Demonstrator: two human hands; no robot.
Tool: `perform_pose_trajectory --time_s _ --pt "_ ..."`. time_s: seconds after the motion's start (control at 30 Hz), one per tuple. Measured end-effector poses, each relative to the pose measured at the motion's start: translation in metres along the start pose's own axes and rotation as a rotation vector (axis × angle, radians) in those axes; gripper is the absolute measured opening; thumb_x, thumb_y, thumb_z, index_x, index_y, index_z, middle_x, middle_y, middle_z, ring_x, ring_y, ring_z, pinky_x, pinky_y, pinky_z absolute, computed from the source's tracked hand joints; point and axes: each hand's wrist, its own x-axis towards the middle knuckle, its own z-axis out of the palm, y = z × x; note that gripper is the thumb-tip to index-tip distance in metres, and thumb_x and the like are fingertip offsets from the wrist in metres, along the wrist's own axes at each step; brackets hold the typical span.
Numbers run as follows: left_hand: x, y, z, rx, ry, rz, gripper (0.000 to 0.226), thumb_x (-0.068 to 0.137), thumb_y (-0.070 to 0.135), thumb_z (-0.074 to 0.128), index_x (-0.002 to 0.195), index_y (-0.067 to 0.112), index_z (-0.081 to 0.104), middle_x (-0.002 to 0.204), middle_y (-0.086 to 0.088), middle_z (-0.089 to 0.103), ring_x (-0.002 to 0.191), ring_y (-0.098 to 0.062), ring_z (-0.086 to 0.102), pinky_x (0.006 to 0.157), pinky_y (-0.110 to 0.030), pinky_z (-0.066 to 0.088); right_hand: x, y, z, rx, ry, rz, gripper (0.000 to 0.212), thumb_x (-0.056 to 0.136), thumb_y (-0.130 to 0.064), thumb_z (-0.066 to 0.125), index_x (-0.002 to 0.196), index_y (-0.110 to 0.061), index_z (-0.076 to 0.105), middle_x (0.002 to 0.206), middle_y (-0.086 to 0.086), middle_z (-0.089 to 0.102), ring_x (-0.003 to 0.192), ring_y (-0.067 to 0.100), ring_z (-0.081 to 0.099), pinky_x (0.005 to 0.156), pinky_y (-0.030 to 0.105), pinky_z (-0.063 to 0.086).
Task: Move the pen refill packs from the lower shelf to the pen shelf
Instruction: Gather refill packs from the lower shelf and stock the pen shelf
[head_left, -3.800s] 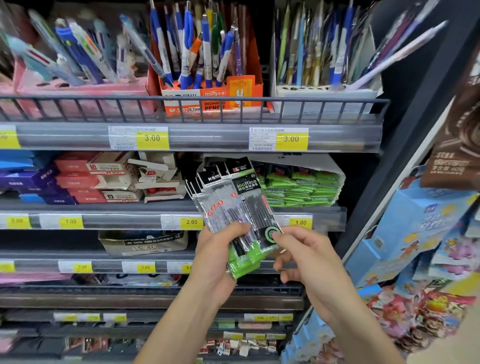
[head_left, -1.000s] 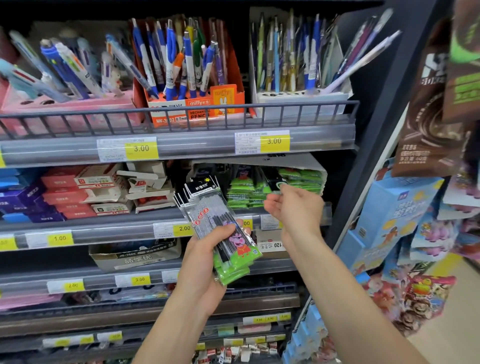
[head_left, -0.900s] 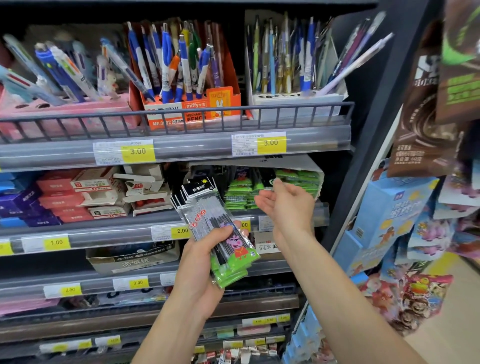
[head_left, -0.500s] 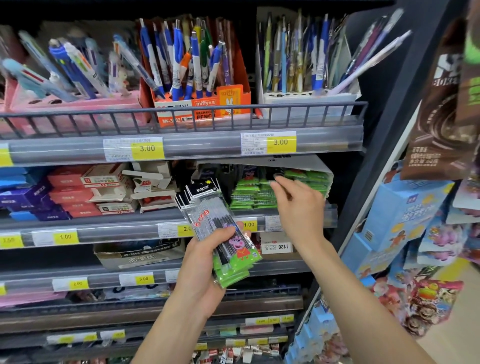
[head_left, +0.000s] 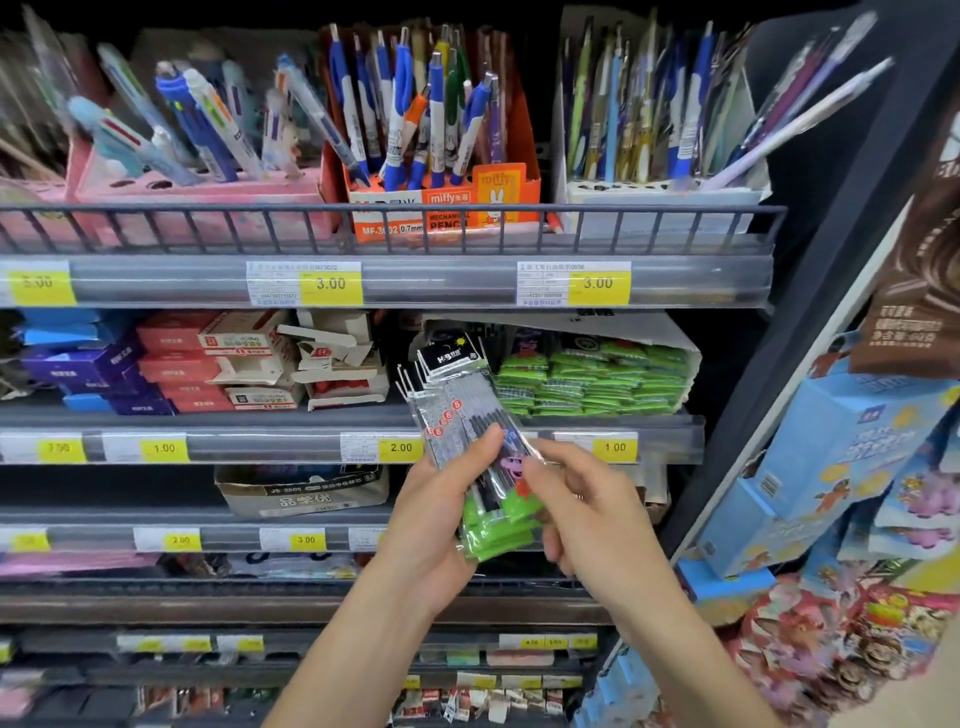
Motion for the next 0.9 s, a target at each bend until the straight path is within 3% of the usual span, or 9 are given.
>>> perform_pose_trajectory --time_s 0.07,0.2,0.33,0.5,0.67,0.8,0.9 --pt "0.002 -0.001 -0.001 -0.005 0.03 0.0 0.046 0.091 0.032 0.078 0.126 0.003 0.072 0.124 -0.028 0.073 0.115 -0.047 0.071 0.096 -0.059 0.059 -0.007 -0.002 0.005 0.044 0.006 0.037 0.014 0.098 -0.036 0.064 0.108 -0.044 0.069 0.067 -0.001 0.057 0.046 0.014 0.05 0.042 0.024 0.038" --pt "0.003 -0.003 -0.006 -0.02 0.009 -0.032 0.024 0.094 0.02 0.062 0.099 0.01 0.082 0.107 -0.022 0.077 0.089 -0.034 0.075 0.077 -0.045 0.063 -0.009 -0.008 0.006 0.044 0.067 0.077 0.013 0.098 -0.033 0.064 0.105 -0.041 0.072 0.06 0.001 0.05 0.046 0.016 0.049 0.042 0.026 0.037" --pt "0.002 -0.002 -0.009 0.041 0.064 0.029 0.033 0.092 0.006 0.07 0.125 0.001 0.068 0.113 -0.026 0.077 0.088 -0.037 0.077 0.066 -0.043 0.063 -0.012 -0.009 0.003 0.171 0.058 0.197 0.018 0.099 -0.031 0.063 0.088 -0.031 0.077 0.056 -0.002 0.051 0.047 0.018 0.048 0.04 0.026 0.036" --pt "-0.002 0.001 -0.014 0.017 0.066 0.079 0.043 0.085 0.012 0.079 0.126 0.002 0.07 0.114 -0.024 0.078 0.092 -0.038 0.079 0.068 -0.044 0.065 -0.009 -0.017 0.002 0.322 -0.018 0.341 0.029 0.098 -0.024 0.065 0.071 -0.028 0.076 0.06 0.001 0.048 0.047 0.015 0.045 0.039 0.024 0.032" --pt "-0.004 0.011 -0.02 0.013 0.072 0.071 0.055 0.069 0.023 0.087 0.119 0.003 0.075 0.112 -0.021 0.08 0.094 -0.034 0.079 0.069 -0.041 0.064 0.012 -0.03 0.001 0.344 0.056 0.353 0.014 0.097 -0.022 0.062 0.087 -0.013 0.066 0.056 0.002 0.052 0.044 0.016 0.047 0.035 0.023 0.032" --pt "-0.004 0.016 -0.027 0.004 0.047 0.062 0.042 0.067 0.02 0.089 0.107 0.009 0.082 0.106 -0.019 0.081 0.093 -0.027 0.081 0.065 -0.038 0.064 0.038 -0.042 0.002 0.32 0.134 0.35 0.01 0.097 -0.018 0.058 0.101 -0.01 0.061 0.057 0.008 0.061 0.041 0.017 0.05 0.036 0.024 0.036" --pt "-0.004 0.017 -0.028 -0.025 0.038 0.047 0.048 0.067 0.018 0.089 0.112 0.007 0.079 0.106 -0.017 0.081 0.095 -0.026 0.081 0.064 -0.036 0.063 0.059 -0.046 0.006 0.346 0.209 0.352 0.009 0.098 -0.016 0.057 0.103 -0.01 0.06 0.055 0.005 0.061 0.042 0.013 0.051 0.039 0.023 0.04"
